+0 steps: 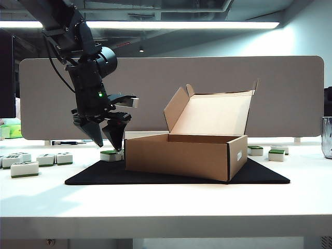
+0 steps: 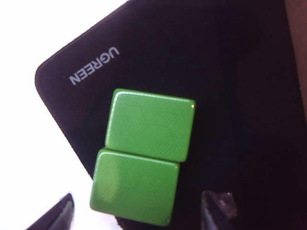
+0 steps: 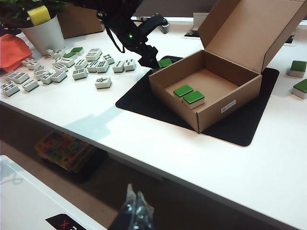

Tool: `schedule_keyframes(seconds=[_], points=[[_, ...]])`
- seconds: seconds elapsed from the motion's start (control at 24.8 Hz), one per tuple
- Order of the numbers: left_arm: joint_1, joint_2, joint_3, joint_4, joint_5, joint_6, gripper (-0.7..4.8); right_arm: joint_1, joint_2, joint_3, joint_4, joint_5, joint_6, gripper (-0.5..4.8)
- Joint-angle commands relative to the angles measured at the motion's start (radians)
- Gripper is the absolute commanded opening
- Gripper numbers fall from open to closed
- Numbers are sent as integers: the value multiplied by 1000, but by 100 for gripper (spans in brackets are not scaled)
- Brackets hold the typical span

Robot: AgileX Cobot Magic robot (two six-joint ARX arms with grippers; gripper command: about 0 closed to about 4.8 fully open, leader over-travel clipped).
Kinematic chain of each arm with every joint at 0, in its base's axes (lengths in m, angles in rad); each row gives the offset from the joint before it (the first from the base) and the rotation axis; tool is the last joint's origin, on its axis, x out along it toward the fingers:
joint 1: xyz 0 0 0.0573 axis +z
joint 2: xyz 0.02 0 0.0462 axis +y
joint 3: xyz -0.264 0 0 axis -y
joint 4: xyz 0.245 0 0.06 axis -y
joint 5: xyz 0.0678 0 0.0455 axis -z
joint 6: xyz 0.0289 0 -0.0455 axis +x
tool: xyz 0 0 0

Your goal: Pick up four mahjong tiles and put them into the paper box.

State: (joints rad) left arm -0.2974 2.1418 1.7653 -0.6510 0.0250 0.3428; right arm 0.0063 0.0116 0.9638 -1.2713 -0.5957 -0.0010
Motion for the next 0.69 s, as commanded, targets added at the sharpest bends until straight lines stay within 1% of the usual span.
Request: schedule_keyframes(seconds=[0.04, 0.28, 0.4, 0.57, 0.65, 0.69], points=[[16, 10, 1, 3, 38, -3, 341, 1, -12, 3, 11, -3, 1, -1], [39, 28, 1, 14, 51, -2, 341, 1, -12, 3, 11, -7, 0, -1], [43, 28, 1, 37, 109, -2, 340, 1, -12, 3, 11, -7, 0, -1], [42, 37, 1, 65, 115, -6, 340, 1, -12, 3, 11, -7, 0, -1], [42, 48, 1, 63, 114, -42, 340, 1, -12, 3, 11, -6, 0, -1], [42, 61, 0, 60, 114, -87, 340, 1, -12, 3, 11, -7, 1, -1]])
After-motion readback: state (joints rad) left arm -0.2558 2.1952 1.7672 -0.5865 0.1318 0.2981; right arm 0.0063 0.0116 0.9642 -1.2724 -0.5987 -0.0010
